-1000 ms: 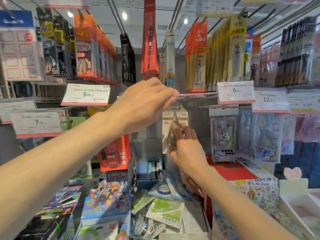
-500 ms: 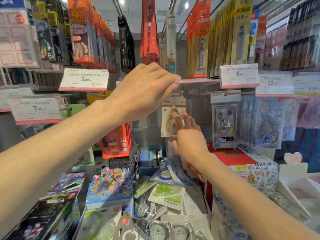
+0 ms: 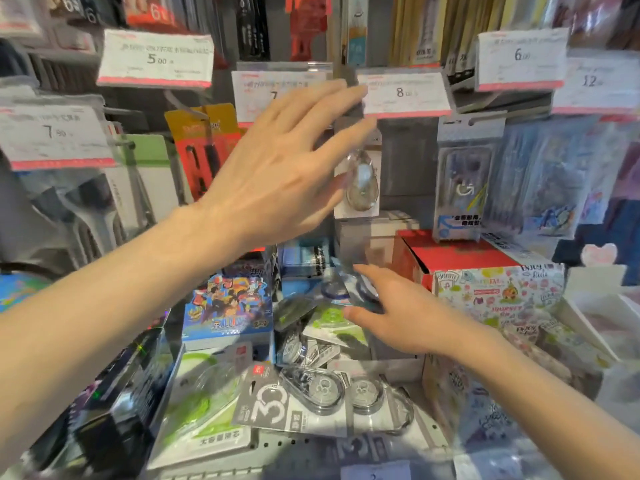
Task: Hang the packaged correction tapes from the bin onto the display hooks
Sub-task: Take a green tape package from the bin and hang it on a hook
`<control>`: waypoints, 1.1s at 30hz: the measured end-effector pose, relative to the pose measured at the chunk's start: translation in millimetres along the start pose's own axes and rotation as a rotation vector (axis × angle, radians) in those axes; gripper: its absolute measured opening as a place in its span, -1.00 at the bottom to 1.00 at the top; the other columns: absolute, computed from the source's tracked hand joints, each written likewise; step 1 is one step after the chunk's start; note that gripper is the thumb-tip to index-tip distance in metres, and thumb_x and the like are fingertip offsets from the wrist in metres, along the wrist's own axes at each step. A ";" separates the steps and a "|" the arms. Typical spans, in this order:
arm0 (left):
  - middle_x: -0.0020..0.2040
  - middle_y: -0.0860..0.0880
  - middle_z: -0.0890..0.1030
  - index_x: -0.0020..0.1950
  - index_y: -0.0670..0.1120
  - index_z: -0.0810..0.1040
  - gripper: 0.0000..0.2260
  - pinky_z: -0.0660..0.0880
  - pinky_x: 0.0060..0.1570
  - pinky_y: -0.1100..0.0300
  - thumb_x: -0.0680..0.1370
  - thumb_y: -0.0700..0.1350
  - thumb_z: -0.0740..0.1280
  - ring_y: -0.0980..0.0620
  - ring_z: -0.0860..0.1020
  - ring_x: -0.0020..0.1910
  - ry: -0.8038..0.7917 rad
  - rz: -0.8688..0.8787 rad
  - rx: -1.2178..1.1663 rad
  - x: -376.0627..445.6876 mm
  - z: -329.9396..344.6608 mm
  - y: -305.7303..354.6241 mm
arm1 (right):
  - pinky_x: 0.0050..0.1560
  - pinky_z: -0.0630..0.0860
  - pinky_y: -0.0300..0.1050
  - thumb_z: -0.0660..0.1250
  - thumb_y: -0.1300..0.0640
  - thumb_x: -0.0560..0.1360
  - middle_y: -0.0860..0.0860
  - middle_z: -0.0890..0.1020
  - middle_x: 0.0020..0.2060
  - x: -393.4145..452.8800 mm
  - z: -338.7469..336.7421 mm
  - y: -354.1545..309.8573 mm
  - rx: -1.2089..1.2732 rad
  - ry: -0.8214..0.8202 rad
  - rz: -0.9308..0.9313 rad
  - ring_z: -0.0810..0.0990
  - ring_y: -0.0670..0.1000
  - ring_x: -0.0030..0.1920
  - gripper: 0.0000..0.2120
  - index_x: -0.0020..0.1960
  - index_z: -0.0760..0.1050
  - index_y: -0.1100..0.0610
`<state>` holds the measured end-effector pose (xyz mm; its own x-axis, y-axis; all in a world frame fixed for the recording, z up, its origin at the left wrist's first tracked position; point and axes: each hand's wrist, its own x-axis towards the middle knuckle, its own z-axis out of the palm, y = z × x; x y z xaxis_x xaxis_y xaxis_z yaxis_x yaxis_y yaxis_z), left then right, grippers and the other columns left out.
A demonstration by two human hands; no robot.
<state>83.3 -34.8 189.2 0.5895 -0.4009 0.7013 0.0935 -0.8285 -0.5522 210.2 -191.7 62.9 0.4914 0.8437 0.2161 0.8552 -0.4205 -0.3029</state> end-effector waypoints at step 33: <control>0.21 0.21 0.55 0.29 0.11 0.57 -0.72 0.37 0.33 0.21 0.68 0.12 0.17 0.21 0.45 0.22 -0.904 -0.521 -0.717 -190.0 68.3 53.3 | -0.10 0.54 -0.01 0.18 0.02 0.50 -0.07 0.57 -0.05 7.4 42.4 5.2 -0.412 -0.106 -0.200 0.59 0.05 -0.02 -0.80 -0.04 0.56 0.01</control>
<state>31.1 23.9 -4.3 0.9764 0.2105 0.0481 0.1911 -0.9461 0.2614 211.3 -173.5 23.6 0.3089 0.9422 0.1299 0.9362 -0.3253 0.1330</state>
